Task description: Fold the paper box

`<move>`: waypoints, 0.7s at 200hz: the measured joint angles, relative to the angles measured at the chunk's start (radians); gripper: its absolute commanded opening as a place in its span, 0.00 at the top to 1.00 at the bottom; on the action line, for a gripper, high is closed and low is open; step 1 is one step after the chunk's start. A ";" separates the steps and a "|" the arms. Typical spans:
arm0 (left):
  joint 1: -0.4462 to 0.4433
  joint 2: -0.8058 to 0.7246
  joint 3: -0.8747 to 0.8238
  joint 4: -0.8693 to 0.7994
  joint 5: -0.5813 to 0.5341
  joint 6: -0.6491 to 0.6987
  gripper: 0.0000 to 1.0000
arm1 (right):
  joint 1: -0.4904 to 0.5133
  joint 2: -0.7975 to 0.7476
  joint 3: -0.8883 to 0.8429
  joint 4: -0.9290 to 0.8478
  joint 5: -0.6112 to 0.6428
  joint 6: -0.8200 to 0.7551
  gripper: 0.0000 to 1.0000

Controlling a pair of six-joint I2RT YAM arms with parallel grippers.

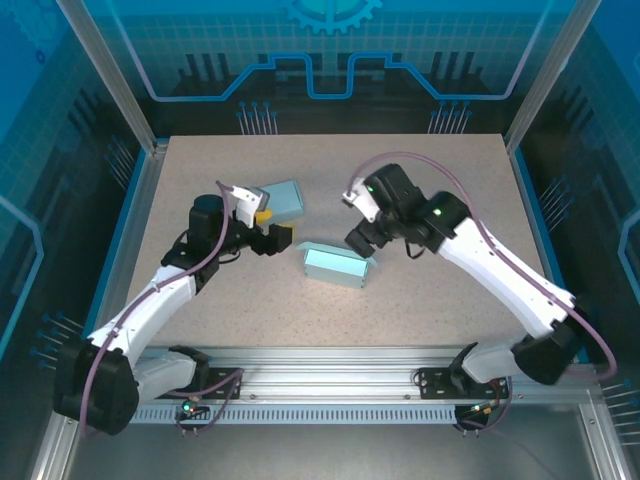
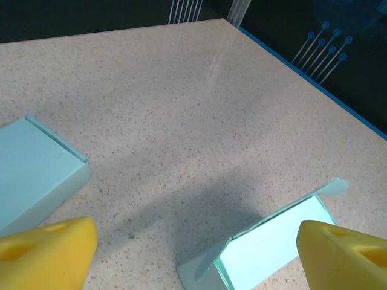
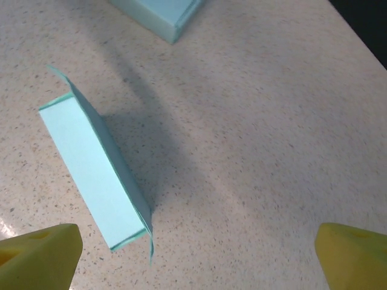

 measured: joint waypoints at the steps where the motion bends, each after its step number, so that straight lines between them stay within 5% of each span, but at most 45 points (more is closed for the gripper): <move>1: 0.000 0.000 0.001 -0.002 0.001 0.000 0.14 | -0.001 -0.005 -0.005 0.003 0.001 0.003 0.00; 78: -0.006 0.021 0.065 -0.193 0.059 0.165 0.15 | -0.164 -0.310 -0.451 0.282 -0.083 0.167 0.00; 140: -0.029 0.100 0.105 -0.317 0.082 0.319 0.29 | -0.164 -0.298 -0.491 0.310 -0.196 0.219 0.00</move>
